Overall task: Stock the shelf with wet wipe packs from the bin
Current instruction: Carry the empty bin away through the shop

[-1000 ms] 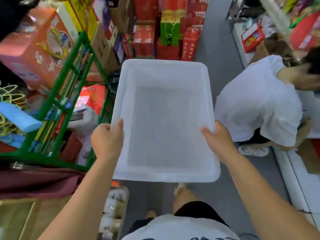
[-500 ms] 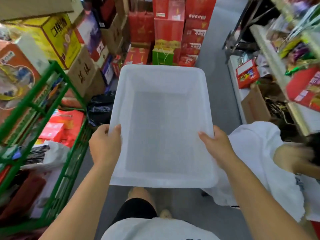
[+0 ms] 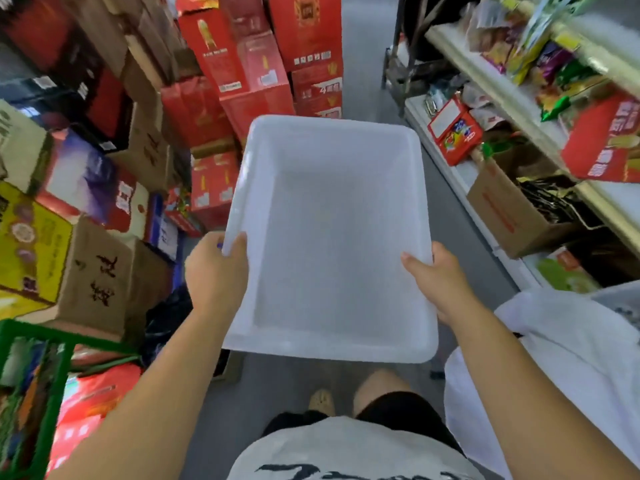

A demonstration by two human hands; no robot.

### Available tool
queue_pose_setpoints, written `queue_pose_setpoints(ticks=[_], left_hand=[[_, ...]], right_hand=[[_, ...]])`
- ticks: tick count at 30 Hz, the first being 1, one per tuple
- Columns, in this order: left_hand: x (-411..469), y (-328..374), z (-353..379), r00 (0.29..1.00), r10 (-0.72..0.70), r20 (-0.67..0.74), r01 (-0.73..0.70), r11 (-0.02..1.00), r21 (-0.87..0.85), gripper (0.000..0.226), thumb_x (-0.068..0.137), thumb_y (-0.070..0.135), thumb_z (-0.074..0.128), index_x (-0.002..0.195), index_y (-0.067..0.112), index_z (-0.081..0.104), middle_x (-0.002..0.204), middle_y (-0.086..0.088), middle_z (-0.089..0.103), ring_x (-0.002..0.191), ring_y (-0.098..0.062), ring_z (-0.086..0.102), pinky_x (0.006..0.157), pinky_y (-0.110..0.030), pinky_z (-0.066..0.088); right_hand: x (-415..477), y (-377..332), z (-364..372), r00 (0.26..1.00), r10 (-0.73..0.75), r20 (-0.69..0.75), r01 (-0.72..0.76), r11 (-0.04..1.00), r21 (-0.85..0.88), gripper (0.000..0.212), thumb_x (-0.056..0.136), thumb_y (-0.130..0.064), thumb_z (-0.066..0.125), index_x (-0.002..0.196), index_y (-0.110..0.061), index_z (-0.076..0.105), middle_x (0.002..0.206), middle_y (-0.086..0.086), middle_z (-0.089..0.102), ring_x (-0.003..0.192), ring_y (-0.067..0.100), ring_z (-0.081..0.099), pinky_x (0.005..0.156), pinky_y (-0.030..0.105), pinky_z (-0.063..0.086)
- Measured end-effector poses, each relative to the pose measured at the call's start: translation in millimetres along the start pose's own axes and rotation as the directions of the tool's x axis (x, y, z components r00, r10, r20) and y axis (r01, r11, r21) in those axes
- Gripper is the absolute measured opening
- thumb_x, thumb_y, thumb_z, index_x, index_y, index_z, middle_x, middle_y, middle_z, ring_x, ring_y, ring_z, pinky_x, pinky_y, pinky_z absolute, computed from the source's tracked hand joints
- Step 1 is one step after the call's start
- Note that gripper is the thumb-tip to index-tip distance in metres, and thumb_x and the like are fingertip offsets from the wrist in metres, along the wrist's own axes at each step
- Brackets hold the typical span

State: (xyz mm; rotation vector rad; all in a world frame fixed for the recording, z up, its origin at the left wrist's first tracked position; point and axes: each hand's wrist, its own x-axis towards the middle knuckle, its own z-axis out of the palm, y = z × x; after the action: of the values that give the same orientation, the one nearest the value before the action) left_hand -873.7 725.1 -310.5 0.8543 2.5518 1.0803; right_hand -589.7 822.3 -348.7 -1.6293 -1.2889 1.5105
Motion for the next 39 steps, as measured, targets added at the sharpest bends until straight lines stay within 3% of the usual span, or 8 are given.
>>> queue_pose_setpoints(ticks=[5,9,11,14,20,27,35,39], left_hand=[[79,68,80,0.988,0.097,0.119,-0.100,0.995,0.015,0.024,0.097,0.044,0.055,0.093,0.021,0.063,0.082,0.008,0.063,0.071,-0.013,0.059,0.057,-0.031,0.043],[132,111,145,0.985,0.100,0.139,-0.104,0.994,0.020,0.029,0.097,0.045,0.055,0.088,0.018,0.061,0.078,0.001,0.063,0.066,-0.018,0.058,0.055,-0.031,0.042],[162,135,174,0.987,0.091,0.133,-0.092,0.996,0.005,0.031,0.097,0.046,0.054,0.087,0.017,0.061,0.076,-0.001,0.063,0.063,-0.019,0.056,0.052,-0.030,0.038],[200,172,214,0.989,0.083,0.123,-0.084,0.996,0.005,0.033,0.097,0.045,0.055,0.084,0.016,0.061,0.075,-0.002,0.063,0.064,-0.021,0.057,0.054,-0.032,0.039],[267,242,292,0.994,0.034,0.106,-0.032,0.999,-0.023,0.028,0.096,0.043,0.056,0.087,0.018,0.062,0.072,0.005,0.060,0.066,-0.018,0.055,0.063,-0.032,0.038],[370,321,389,0.986,0.103,0.134,-0.096,0.994,-0.057,0.026,0.096,0.039,0.058,0.089,0.014,0.064,0.079,0.001,0.064,0.075,-0.024,0.058,0.066,-0.033,0.041],[505,427,491,0.957,0.219,0.193,-0.206,0.975,-0.086,0.021,0.095,0.037,0.058,0.088,0.019,0.067,0.080,0.005,0.067,0.077,-0.021,0.059,0.069,-0.033,0.041],[561,471,536,0.952,0.217,0.216,-0.206,0.976,-0.073,0.020,0.095,0.036,0.058,0.092,0.018,0.067,0.080,0.005,0.065,0.077,-0.020,0.057,0.067,-0.031,0.036]], right_hand=[[83,-24,-27,0.989,0.052,-0.139,-0.046,0.998,0.052,0.015,0.098,-0.025,0.062,0.112,-0.026,0.060,0.102,-0.003,0.069,0.091,0.019,0.068,0.070,0.033,0.054],[166,-50,-48,0.984,0.078,-0.159,-0.069,0.996,0.062,0.009,0.097,-0.026,0.063,0.104,-0.031,0.062,0.103,-0.003,0.071,0.091,0.020,0.069,0.079,0.040,0.058],[211,-69,-59,0.986,0.061,-0.153,-0.053,0.997,0.052,0.010,0.098,-0.024,0.061,0.106,-0.030,0.063,0.103,-0.003,0.071,0.090,0.019,0.069,0.075,0.036,0.057],[272,-105,-78,0.991,0.040,-0.126,-0.039,0.999,0.009,0.017,0.100,-0.022,0.058,0.116,-0.027,0.062,0.102,-0.005,0.069,0.089,0.015,0.067,0.069,0.031,0.053],[398,-164,-110,0.991,0.014,-0.131,-0.023,0.997,-0.070,0.015,0.098,-0.020,0.059,0.111,-0.027,0.063,0.105,-0.001,0.071,0.097,0.024,0.069,0.092,0.050,0.056],[532,-207,-130,0.982,-0.001,-0.187,-0.010,0.998,-0.056,0.032,0.098,-0.020,0.059,0.130,-0.023,0.061,0.117,-0.002,0.069,0.104,0.020,0.067,0.094,0.045,0.054],[679,-270,-147,0.943,0.034,-0.332,-0.042,0.999,-0.016,0.029,0.098,-0.021,0.059,0.126,-0.022,0.064,0.113,-0.003,0.070,0.101,0.021,0.067,0.093,0.044,0.054],[746,-296,-154,0.945,0.046,-0.323,-0.044,0.999,0.011,0.025,0.098,-0.021,0.059,0.122,-0.028,0.062,0.108,-0.006,0.070,0.100,0.020,0.067,0.090,0.041,0.054]])
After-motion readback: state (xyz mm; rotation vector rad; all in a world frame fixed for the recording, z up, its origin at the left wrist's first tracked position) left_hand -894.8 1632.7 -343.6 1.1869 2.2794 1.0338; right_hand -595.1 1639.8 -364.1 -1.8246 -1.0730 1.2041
